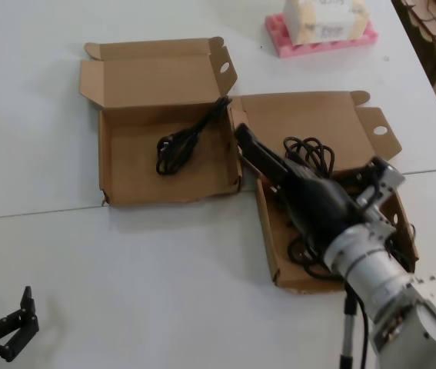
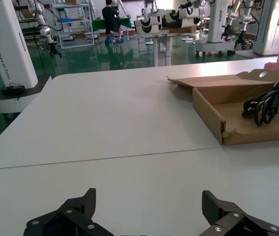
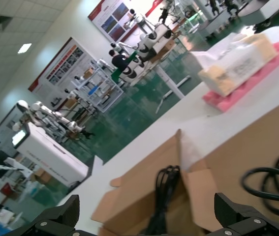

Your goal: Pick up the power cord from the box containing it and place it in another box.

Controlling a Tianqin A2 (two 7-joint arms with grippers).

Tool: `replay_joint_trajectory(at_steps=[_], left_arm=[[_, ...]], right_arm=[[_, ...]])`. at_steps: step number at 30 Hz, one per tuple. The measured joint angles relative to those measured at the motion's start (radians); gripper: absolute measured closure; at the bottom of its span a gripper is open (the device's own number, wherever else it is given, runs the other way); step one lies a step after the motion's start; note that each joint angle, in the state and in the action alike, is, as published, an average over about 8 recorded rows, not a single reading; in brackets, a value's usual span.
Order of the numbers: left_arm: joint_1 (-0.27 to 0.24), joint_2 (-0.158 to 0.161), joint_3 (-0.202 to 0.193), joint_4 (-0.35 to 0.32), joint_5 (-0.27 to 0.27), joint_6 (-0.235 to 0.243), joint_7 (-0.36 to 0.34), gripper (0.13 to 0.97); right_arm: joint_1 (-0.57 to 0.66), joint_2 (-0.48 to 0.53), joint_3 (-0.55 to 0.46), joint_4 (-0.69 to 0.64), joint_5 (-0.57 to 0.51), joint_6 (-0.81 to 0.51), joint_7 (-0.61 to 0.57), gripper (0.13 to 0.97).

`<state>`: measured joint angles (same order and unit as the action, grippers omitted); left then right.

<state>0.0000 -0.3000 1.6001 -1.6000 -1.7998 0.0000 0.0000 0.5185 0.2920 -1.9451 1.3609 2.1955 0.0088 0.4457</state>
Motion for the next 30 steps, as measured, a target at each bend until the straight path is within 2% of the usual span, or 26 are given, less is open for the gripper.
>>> replay_joint_trajectory(at_steps=[8,12,20,30], left_arm=[[0.0,0.0,0.0,0.0,0.0,0.0,0.0,0.271],[0.0,0.0,0.0,0.0,0.0,0.0,0.0,0.271],[0.0,0.0,0.0,0.0,0.0,0.0,0.0,0.169],[0.0,0.0,0.0,0.0,0.0,0.0,0.0,0.132]], right_arm=[[-0.109,0.002,0.072,0.05,-0.083,-0.002,0.0,0.129],[-0.163,0.003,0.108,0.075,-0.124,-0.003,0.0,0.129],[-0.273,0.004,0.181,0.126,-0.208,-0.005,0.0,0.129],[-0.41,0.006,0.273,0.189,-0.313,-0.007,0.0,0.129]])
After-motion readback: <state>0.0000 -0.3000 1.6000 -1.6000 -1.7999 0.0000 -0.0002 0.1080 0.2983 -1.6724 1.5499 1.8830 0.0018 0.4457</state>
